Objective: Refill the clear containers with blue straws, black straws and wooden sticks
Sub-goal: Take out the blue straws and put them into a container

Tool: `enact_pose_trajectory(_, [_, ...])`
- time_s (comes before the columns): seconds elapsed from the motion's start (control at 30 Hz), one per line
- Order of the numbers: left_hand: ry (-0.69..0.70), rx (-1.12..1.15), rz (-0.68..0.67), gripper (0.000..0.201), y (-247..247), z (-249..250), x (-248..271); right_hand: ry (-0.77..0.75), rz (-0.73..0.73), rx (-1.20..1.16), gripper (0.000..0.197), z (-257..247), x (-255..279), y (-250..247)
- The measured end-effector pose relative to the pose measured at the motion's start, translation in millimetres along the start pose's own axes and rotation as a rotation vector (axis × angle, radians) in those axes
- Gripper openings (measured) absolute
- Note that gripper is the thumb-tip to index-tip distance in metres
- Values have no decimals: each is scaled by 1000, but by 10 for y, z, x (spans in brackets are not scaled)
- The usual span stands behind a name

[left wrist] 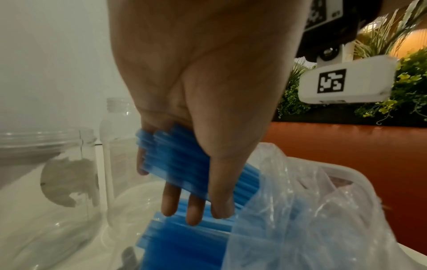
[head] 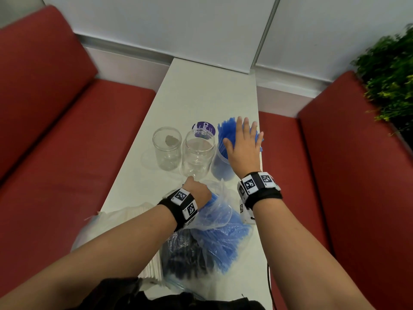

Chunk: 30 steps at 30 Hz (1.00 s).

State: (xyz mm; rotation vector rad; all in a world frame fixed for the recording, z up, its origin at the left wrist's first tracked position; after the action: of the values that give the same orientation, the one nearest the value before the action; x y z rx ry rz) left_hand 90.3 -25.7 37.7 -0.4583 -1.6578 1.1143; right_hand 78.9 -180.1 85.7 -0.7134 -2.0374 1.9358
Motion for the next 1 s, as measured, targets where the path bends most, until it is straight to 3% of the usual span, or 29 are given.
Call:
enact_pose_trajectory(0.07, [-9, 19, -1, 26, -17, -17, 13, -34, 259, -289, 59, -20, 112, -92])
enact_pose_trajectory(0.13, [-25, 44, -20, 25, -62, -40, 26, -60, 292, -595, 52, -68, 276, -114])
enact_pose_trajectory(0.2, [-34, 57, -14, 28, -127, -63, 31, -63, 35, -745, 46, -143, 451, -78])
enact_pose_trajectory(0.3, [-47, 101, 37, 31, -226, -100, 29, -146, -546, -655, 46, -214, 701, 134])
enact_pose_trajectory(0.33, [-49, 127, 45, 31, -245, -116, 28, -187, -667, -589, 47, -221, 775, 208])
enact_pose_trajectory(0.4, [-40, 141, 36, 31, -259, -134, 25, -226, -767, -510, 48, -230, 895, 349])
enact_pose_trajectory(0.6, [4, 98, 14, 20, -193, -94, 91, -79, -658, -395, 37, -296, 1064, 665])
enact_pose_trajectory(0.83, [21, -38, 56, 12, -492, 1, 224, 4, -563, -499, 6, -277, 1119, 675])
enact_pose_trajectory(0.87, [38, -57, 78, 5, -591, 9, 268, 16, -542, -536, 13, -275, 1118, 658])
enact_pose_trajectory(0.93, [56, -55, 140, 17, -811, 1, 371, 32, -507, -635, 21, -278, 1113, 605])
enact_pose_trajectory(1.0, [102, 80, 240, 25, -1013, -74, 444, 65, -465, -768, 17, -296, 1104, 543])
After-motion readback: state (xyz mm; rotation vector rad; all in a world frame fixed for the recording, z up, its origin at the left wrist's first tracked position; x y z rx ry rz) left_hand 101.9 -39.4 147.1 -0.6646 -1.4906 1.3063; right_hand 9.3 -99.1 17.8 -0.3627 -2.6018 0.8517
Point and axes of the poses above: each hand's wrist, its own x-axis away from the middle knuckle, its own y-axis out of the palm, z = x × y, the point moved 1 cm from there along -x, towards the middle knuckle, and after that the axes turned 12 degrees about x, right-handed, at the moved point
